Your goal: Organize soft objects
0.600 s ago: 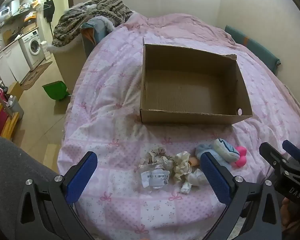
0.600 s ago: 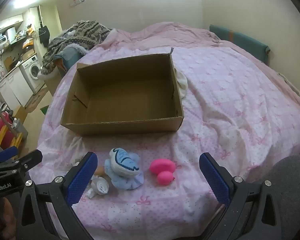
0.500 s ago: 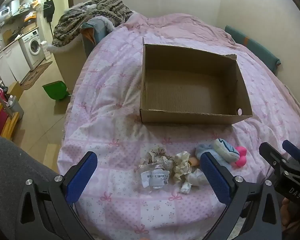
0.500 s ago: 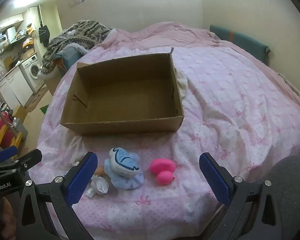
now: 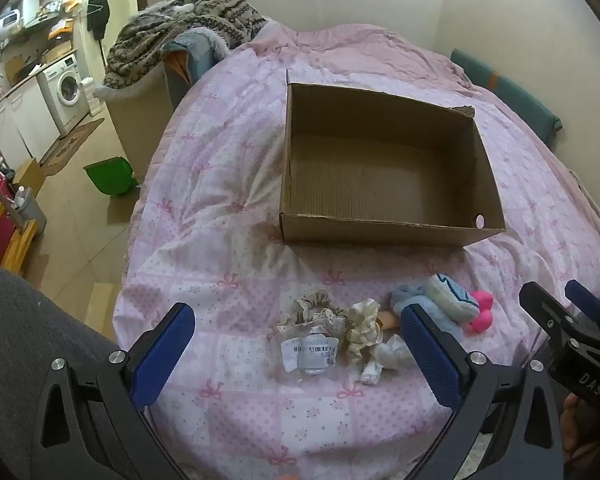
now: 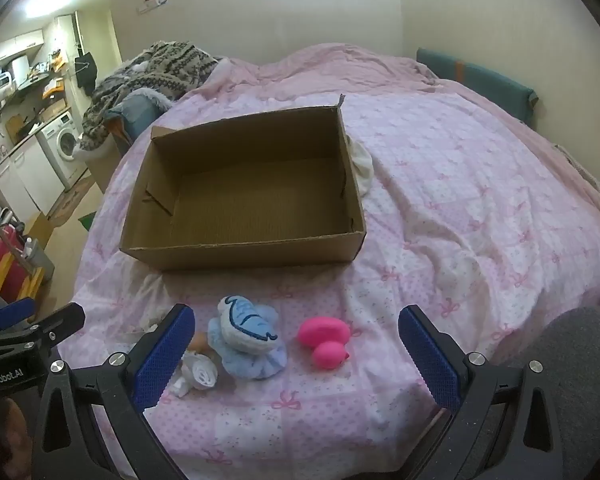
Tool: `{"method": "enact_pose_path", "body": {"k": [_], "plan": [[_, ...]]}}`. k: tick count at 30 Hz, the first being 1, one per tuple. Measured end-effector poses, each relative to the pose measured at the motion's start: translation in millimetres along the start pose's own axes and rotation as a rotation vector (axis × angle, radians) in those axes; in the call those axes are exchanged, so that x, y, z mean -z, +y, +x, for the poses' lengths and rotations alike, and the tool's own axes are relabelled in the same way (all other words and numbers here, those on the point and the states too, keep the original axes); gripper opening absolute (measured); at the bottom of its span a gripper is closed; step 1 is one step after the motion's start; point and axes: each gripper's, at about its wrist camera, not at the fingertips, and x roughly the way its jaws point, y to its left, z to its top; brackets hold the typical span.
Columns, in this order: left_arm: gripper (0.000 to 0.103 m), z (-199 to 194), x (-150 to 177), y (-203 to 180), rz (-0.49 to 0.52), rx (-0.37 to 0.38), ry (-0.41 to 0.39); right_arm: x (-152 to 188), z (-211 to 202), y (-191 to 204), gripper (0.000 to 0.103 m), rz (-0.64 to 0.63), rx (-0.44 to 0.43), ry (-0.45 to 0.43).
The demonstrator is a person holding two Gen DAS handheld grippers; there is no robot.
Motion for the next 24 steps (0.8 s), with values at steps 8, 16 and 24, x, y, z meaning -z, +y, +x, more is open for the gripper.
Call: {"method": "enact_pose_path", "body": {"k": [8,16,24], "plan": [[0.103,3.4,0.7,-2.0,0.004,0.000,-0.003,0.4,0.9,-1.9,0.103,0.003,-0.003,0.002],[0.103,3.3,1.6,-1.2,0.003,0.001,-0.002,0.7,0.5,-1.1,0.103,0.000,0.002,0.001],[0.103,4.5,2.8,-0.9,0.002,0.003,0.000,-0.1,-1.4,3.1,0.103,0.001,0.013,0.002]]}}
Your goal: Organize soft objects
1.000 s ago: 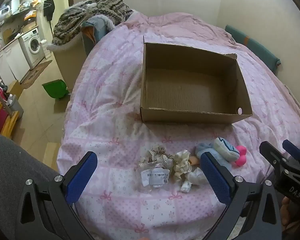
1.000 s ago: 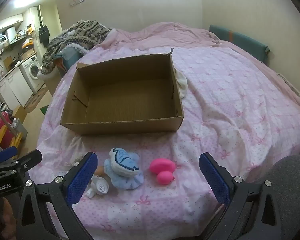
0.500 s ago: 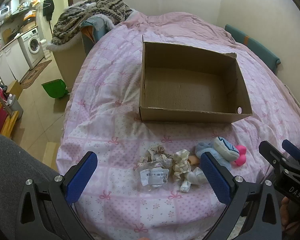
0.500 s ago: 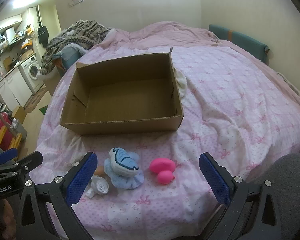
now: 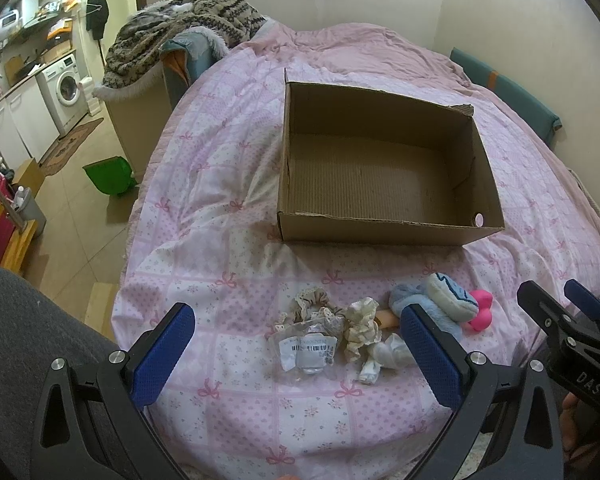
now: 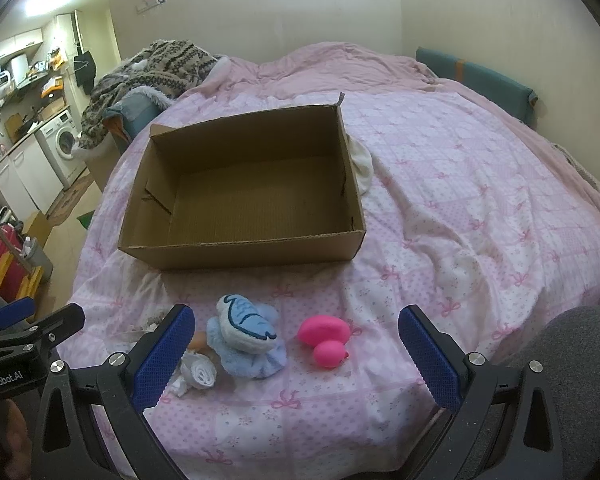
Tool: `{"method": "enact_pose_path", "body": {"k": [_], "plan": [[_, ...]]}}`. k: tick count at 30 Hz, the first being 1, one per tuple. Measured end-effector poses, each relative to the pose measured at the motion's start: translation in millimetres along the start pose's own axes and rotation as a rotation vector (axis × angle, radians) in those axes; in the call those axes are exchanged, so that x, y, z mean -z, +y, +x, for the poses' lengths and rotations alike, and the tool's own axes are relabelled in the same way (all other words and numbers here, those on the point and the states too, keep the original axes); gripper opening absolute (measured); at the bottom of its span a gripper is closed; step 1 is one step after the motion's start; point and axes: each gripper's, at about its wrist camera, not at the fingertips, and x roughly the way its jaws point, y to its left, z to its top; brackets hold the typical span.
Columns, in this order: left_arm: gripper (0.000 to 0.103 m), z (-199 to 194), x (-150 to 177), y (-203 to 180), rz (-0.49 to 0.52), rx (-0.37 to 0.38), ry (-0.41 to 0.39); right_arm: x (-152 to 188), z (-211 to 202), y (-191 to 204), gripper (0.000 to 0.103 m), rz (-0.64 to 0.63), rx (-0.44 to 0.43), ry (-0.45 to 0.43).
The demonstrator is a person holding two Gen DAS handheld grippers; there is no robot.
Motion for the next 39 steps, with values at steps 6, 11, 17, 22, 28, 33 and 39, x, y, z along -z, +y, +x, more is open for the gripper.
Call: {"method": "enact_pose_path", "body": {"k": [6,11,17,22,28,33,39], "plan": [[0.103,0.0,-0.2,-0.1,-0.001,-0.001,0.000,0.5,0.3,-0.1,0.103,-0.002,0.000,-0.001],[0.103,-1.9,0.3,-1.0,-0.002,-0.002,-0.002,-0.1,0.1,-0.6,0.103,0.000,-0.002,0.001],[0.103,-1.4,1.5,-1.5,-0.005,-0.001,-0.004,0.0,0.3,-0.6,0.103,0.001,-0.002,0.001],[0.103,-1.5,1.1,-1.1,-0.005,-0.001,-0.005,0.0,0.5,-0.9,0.103,0.001,-0.002,0.002],[0.103,-1.5,1.0,-1.1,-0.006,-0.002,-0.005,0.2,0.6,-0.9,0.103,0.001,-0.003,0.002],[0.103,-1.3,1.2,-1.1,-0.006,-0.001,-0.004,0.2,0.8,-1.0,0.103,0.002,-0.004,0.002],[0.103,-1.3,1.1,-1.3,-0.006,-0.001,-0.005,0.2,0.8,-1.2,0.103,0.002,-0.004,0.002]]}}
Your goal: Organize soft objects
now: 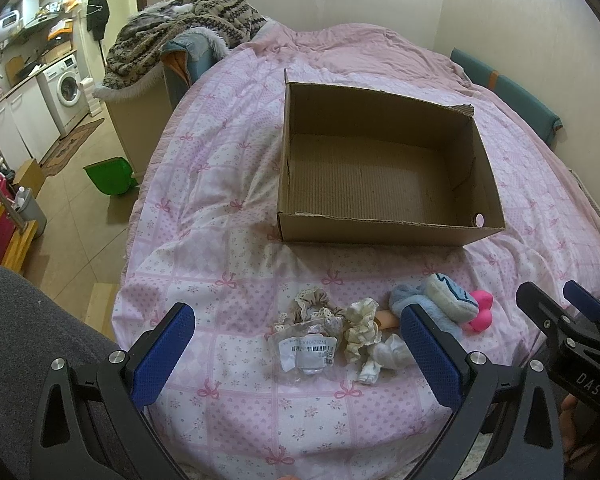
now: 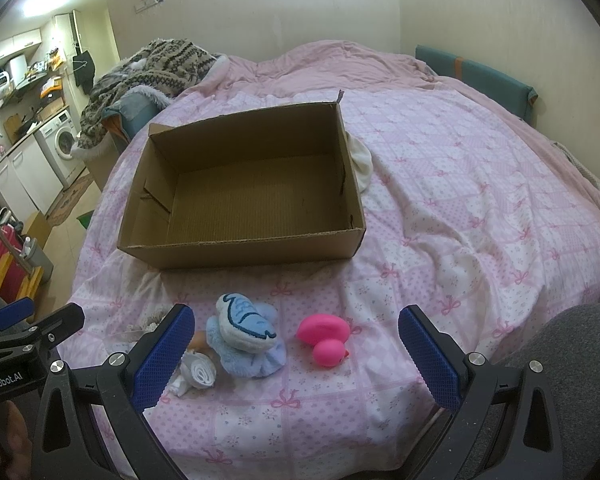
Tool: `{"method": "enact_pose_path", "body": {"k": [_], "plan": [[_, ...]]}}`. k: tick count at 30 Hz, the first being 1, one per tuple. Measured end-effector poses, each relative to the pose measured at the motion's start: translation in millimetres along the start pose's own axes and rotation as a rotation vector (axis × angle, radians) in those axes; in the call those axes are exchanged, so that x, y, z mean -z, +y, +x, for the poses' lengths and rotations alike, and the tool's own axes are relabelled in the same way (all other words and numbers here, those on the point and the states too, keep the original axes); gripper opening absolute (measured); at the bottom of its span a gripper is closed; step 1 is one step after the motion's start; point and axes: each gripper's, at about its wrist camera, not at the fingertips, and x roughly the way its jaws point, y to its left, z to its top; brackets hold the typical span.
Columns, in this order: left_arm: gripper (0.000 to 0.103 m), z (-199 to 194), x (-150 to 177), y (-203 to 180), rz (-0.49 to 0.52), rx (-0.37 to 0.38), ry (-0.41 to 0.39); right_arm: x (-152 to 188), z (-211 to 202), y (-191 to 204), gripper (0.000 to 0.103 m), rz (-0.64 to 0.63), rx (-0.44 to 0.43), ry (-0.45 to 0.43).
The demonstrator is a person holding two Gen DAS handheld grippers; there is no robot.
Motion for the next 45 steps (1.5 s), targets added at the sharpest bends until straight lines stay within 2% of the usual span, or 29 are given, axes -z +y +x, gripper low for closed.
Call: {"method": "enact_pose_path", "body": {"k": [18,22,25,31,37,40,42,45], "plan": [[0.103,-2,0,0,-0.007,0.006,0.002,2,-2,5,0.103,-0.003,0.000,-0.004],[0.103,-4,-11,2,-0.019,0.009,0.020,-2,-2,1,0.103,0.010,-0.018,0.021],[0.103,-5,-24,3,-0.025,0.032,0.034,-13,3,-8,0.103,0.054,-0.079,0.093],[0.103,3,-46,2,0.007,-0.005,0.071,-33,18,-32,0.103,0.188,-0.162,0.210],[0.103,28,-45,9,0.012,-0.040,0.135,-35,68,-57,0.103,0.332,-0.199,0.455],[0.103,42,-39,15,-0.013,-0.050,0.169,-24,93,-69,0.089,0.388,-0.153,0.526],[0.103,52,-36,19,-0.043,-0.046,0.204,-14,109,-74,0.071,0.435,-0.162,0.585],[0.103,60,-35,24,-0.065,-0.038,0.236,-3,127,-70,0.066,0.456,-0.169,0.637]]}}
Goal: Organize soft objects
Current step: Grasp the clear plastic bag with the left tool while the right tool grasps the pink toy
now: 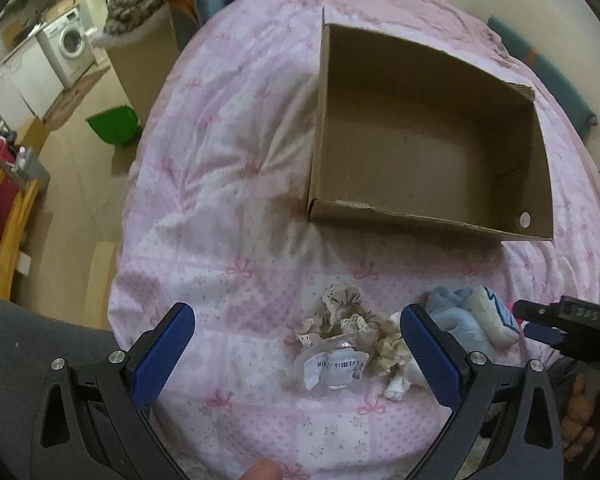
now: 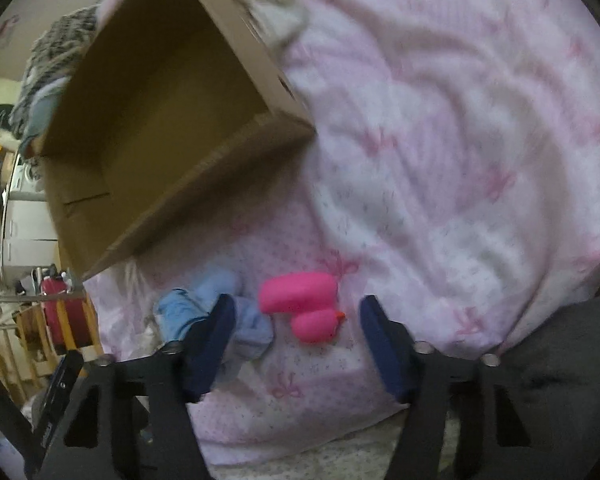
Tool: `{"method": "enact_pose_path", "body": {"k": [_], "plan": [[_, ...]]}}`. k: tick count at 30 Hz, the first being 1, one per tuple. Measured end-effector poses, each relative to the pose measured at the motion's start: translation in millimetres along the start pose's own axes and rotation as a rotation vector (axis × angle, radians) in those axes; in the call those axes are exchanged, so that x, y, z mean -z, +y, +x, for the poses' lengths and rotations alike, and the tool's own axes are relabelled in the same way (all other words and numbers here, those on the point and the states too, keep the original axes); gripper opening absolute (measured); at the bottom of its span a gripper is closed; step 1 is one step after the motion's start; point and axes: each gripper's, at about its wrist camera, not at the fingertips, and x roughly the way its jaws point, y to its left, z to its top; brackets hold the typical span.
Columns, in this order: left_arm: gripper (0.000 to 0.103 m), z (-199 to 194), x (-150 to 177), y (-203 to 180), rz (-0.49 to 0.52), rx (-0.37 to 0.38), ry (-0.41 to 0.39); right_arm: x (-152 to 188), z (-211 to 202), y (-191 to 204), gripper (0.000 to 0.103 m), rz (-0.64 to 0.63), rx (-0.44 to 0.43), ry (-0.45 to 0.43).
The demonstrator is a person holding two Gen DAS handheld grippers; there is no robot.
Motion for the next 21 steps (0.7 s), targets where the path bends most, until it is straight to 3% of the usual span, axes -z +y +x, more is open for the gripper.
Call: {"method": "enact_pose_path", "body": {"k": [6,7,8,10,14,17,21], "plan": [[0.103,10,-10,12,-0.049,-0.011,0.039,1,22,20,0.065,-0.066,0.066,0.002],[0.103,12,-13,13,-0.052,-0.017,0.044,-1,25,22,0.063,-0.080,0.078,-0.005],[0.103,15,-16,16,-0.057,-0.023,0.058,-1,28,23,0.053,-0.094,0.091,-0.012],[0.103,23,-19,23,-0.087,-0.008,0.095,-3,33,22,0.051,-0.107,0.093,-0.022],[0.082,43,-19,29,-0.117,-0.005,0.182,-4,23,17,0.050,-0.098,0.063,-0.075],[0.064,55,-6,24,-0.137,0.058,0.276,-5,6,15,0.050,-0.095,0.026,-0.133],[0.062,55,10,10,-0.131,0.111,0.314,-7,-1,11,0.050,-0.081,-0.015,-0.145]]}}
